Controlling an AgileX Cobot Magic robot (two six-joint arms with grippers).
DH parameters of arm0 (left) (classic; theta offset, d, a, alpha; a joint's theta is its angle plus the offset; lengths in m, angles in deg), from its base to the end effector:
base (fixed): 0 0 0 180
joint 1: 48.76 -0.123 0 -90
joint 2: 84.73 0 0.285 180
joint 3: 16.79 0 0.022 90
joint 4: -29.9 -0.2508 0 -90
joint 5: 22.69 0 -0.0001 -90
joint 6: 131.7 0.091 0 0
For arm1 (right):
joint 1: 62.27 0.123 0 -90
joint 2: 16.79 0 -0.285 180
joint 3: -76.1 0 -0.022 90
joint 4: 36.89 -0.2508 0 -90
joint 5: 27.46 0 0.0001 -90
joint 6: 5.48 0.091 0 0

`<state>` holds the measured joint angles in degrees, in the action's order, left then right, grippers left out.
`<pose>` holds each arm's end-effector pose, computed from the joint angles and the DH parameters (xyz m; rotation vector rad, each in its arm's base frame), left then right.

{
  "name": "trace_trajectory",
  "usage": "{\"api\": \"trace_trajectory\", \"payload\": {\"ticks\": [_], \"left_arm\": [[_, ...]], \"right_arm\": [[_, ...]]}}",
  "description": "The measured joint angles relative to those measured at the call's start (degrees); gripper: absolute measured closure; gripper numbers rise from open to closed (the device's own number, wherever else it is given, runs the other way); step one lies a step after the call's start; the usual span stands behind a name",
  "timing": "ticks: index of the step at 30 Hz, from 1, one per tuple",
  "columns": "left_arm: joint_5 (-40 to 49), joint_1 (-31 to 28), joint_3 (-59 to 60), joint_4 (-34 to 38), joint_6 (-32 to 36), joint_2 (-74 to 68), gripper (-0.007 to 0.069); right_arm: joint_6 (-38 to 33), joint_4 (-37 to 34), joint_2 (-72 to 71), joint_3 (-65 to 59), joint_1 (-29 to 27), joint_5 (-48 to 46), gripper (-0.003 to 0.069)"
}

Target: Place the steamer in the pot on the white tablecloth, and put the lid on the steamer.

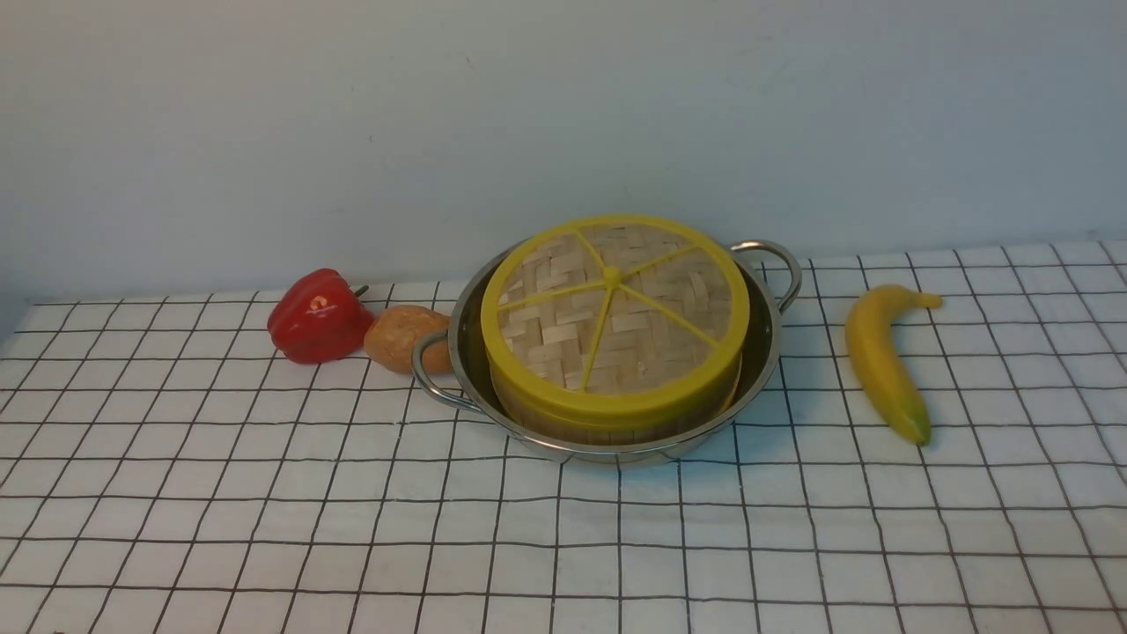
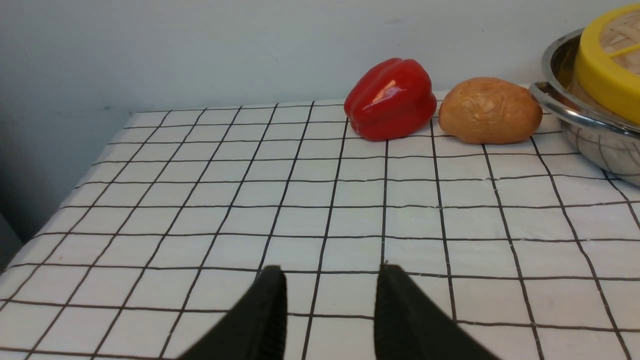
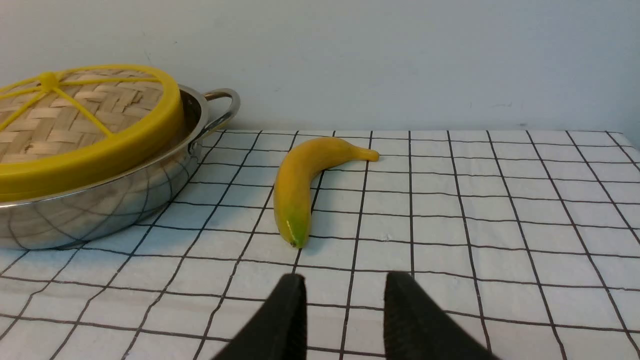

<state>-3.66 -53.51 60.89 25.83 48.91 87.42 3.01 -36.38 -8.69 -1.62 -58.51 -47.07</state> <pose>0.0537 0.0066 0.1805 -0.0210 1.8260 0.1345 0.0540 0.0033 0.1791 0.0704 1.8411 0.1411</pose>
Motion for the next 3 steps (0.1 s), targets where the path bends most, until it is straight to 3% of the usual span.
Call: {"api": "trace_trajectory", "payload": {"ticks": [3], "left_arm": [[0.0, 0.0, 0.0, 0.0, 0.0, 0.0, 0.0382]], "right_arm": [[0.0, 0.0, 0.0, 0.0, 0.0, 0.0, 0.0417]]}}
